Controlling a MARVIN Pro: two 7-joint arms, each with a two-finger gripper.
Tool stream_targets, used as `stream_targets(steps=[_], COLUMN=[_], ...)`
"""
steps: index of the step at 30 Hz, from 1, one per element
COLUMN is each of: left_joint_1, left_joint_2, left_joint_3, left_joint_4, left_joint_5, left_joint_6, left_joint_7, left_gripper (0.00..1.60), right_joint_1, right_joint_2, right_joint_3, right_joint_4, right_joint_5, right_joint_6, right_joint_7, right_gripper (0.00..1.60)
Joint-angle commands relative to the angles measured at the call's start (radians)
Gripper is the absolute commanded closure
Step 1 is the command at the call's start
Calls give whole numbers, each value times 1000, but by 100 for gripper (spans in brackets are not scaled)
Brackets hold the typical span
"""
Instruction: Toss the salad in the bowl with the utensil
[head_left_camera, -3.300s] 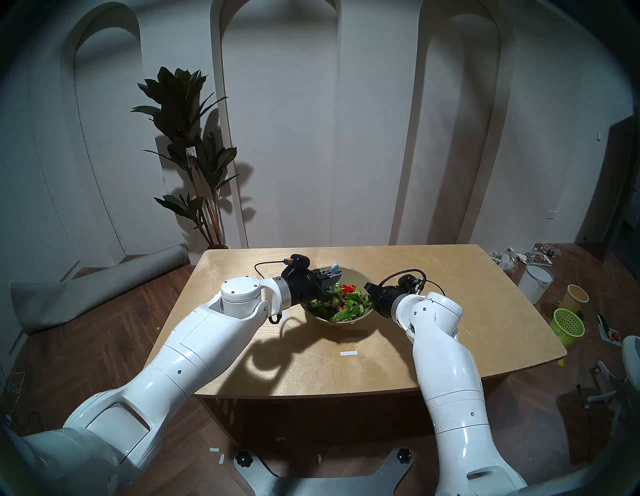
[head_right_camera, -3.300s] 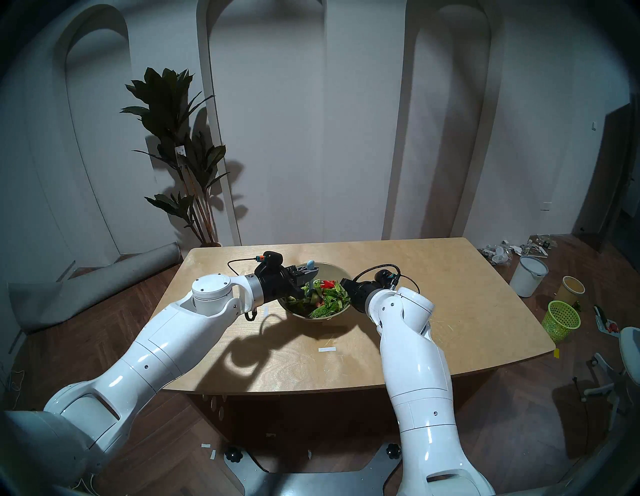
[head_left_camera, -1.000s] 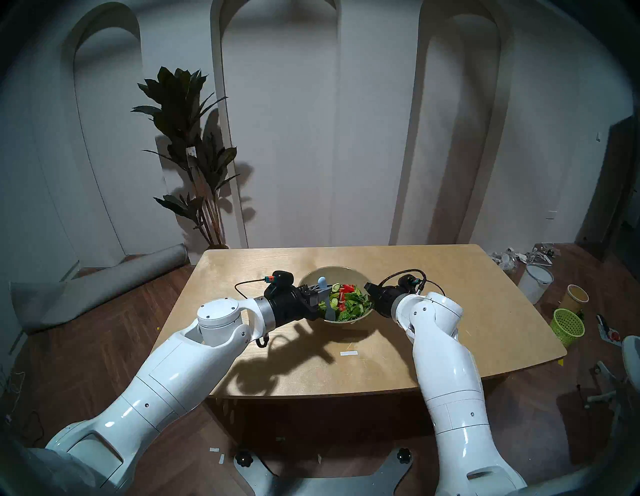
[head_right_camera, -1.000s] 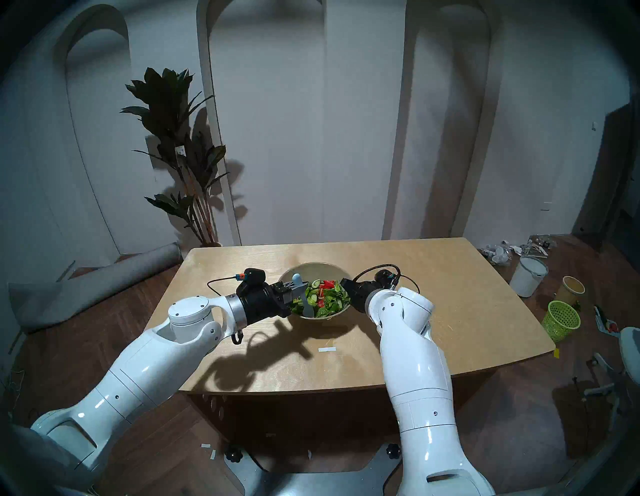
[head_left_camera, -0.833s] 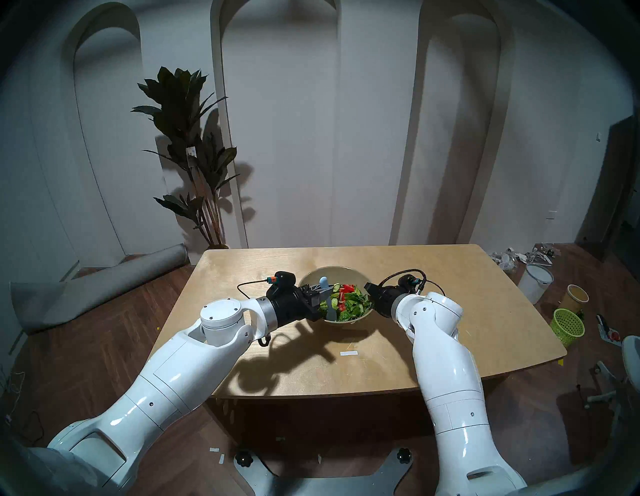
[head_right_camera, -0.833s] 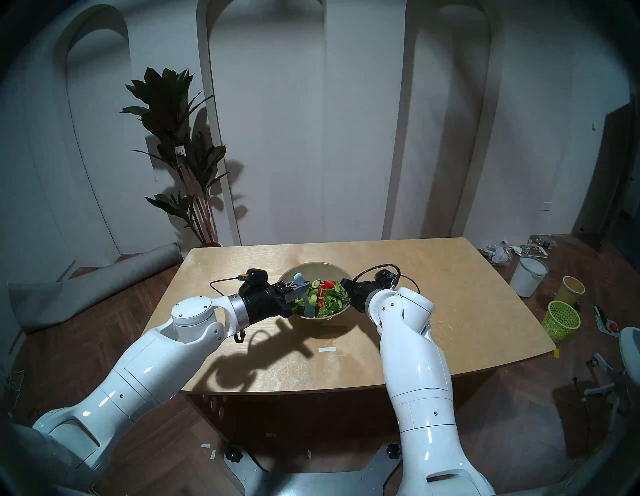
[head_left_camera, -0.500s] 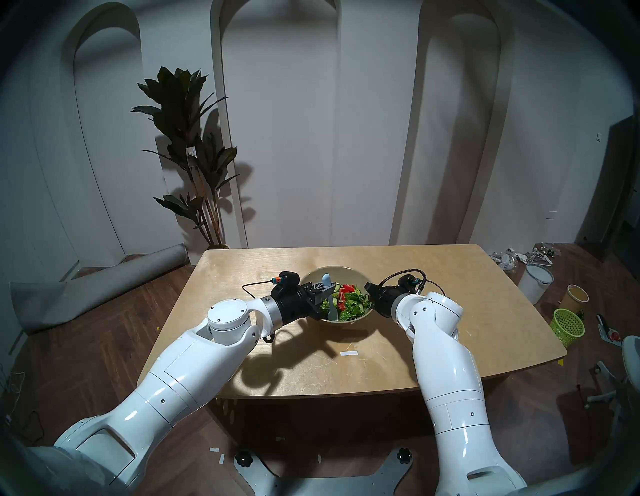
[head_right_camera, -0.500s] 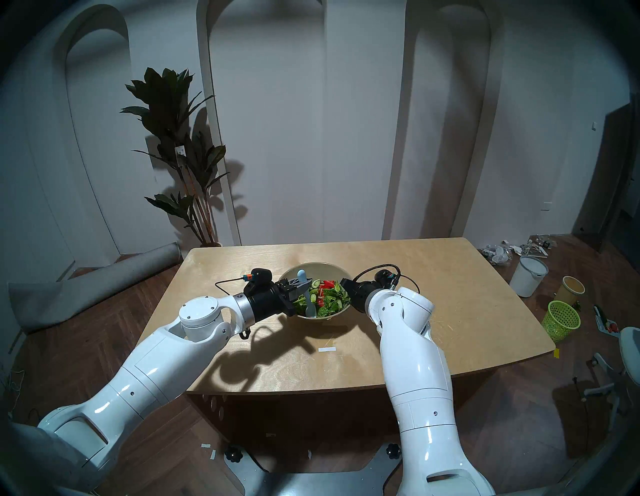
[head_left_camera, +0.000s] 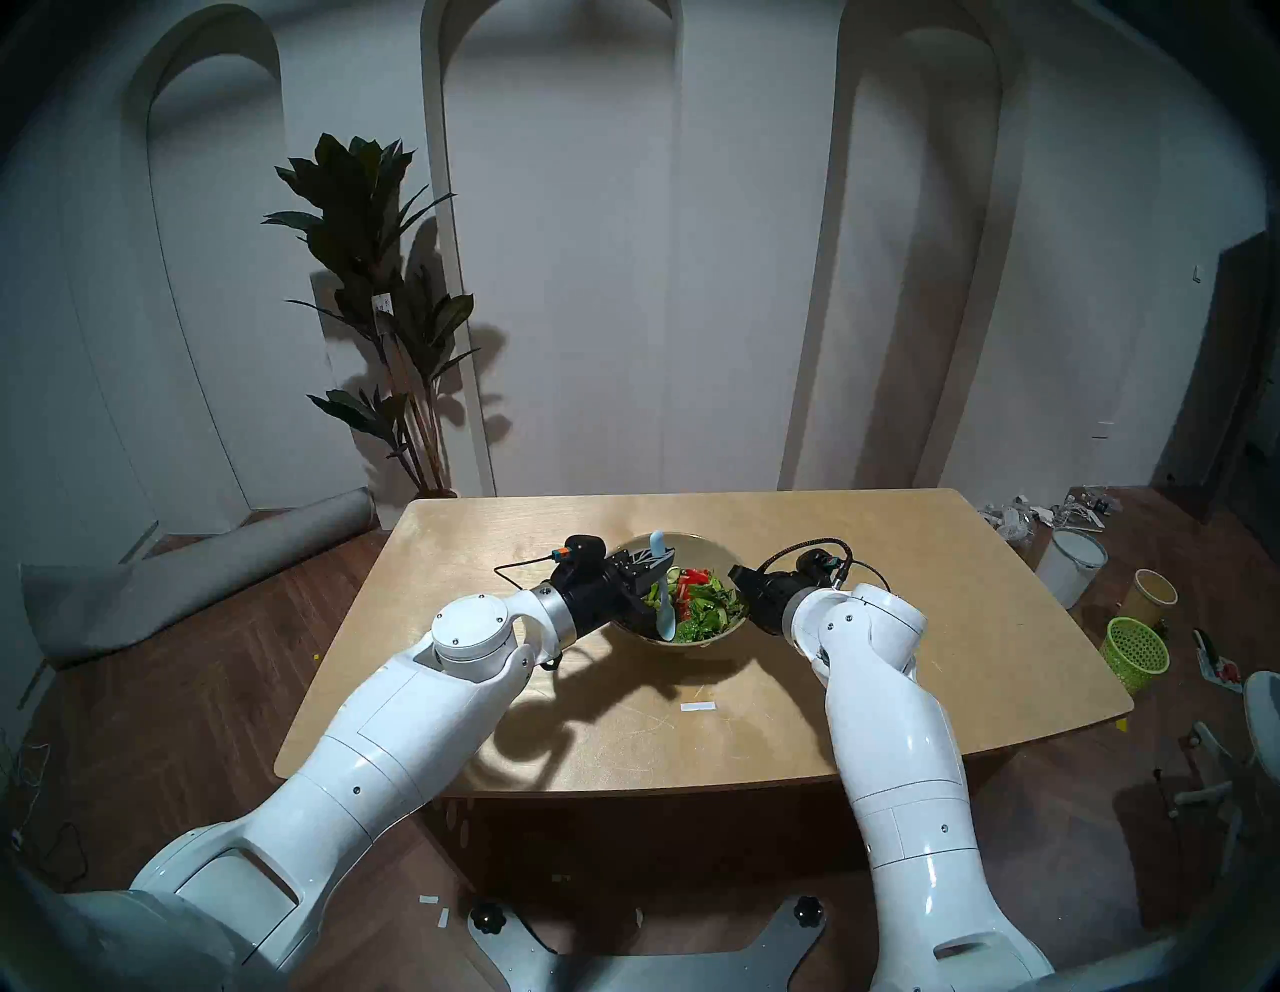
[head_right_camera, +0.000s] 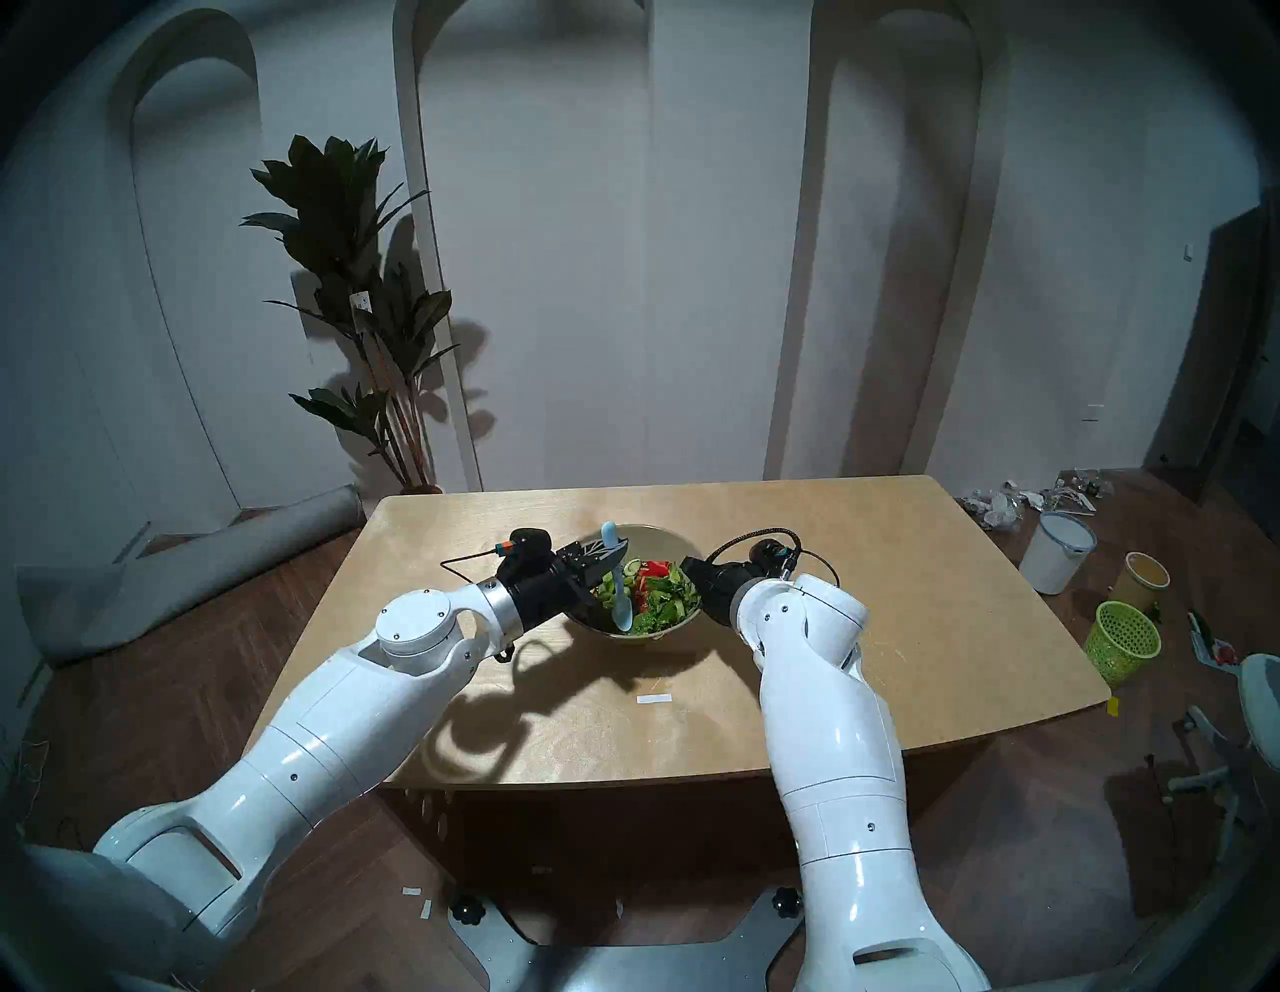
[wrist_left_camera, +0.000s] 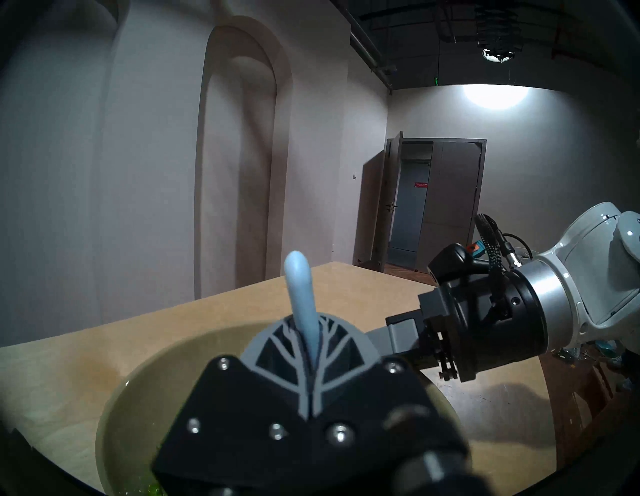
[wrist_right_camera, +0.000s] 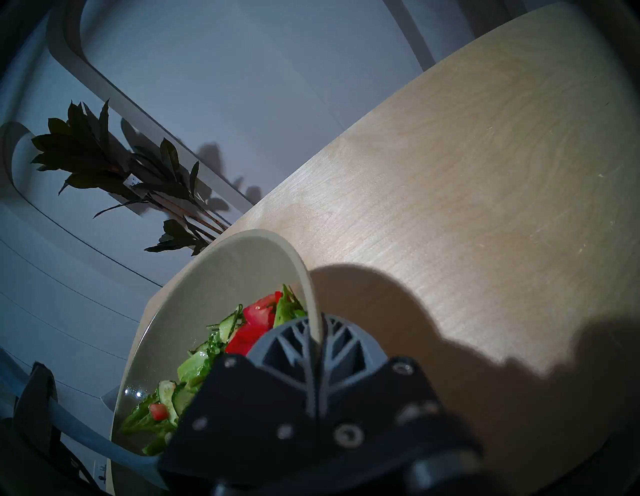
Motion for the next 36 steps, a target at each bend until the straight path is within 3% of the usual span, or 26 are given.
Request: stream_targets(steps=[1,5,12,14,18,24,31,36], left_joint_1=[-55,-62,-64,-57,-37,29,115,155], left_joint_2=[-51,-59,-48,-36,-2,-24,-76,-115], left_joint_3=[-14,-15,-19,-20,-14,-68,-110,-116], left_joint_4=[25,44,31,6,-65,-147,-238,-303], left_joint_5=[26,52,57,71,171,258,305,330], left_joint_6=[-99,-155,-155,-136,-127,-1,141,181], left_joint_7=[16,27,27,47,153,263,399,496], left_gripper=[160,160,160,160,160,160,160,160], right_joint_1=[6,6,6,6,6,7,8,8], right_joint_2=[-1,-1,-1,-1,0,0,0,0], right_joint_3=[2,2,2,2,2,2,1,1], right_joint_4=[-15,-15,-16,-16,-15,-13,-13,-12], right_joint_5=[2,2,2,2,2,2,2,1], right_joint_6=[-2,-2,-2,-2,-2,-2,-2,-2], right_joint_7=[2,2,2,2,2,2,2,2], right_gripper=[160,160,160,160,160,160,160,160])
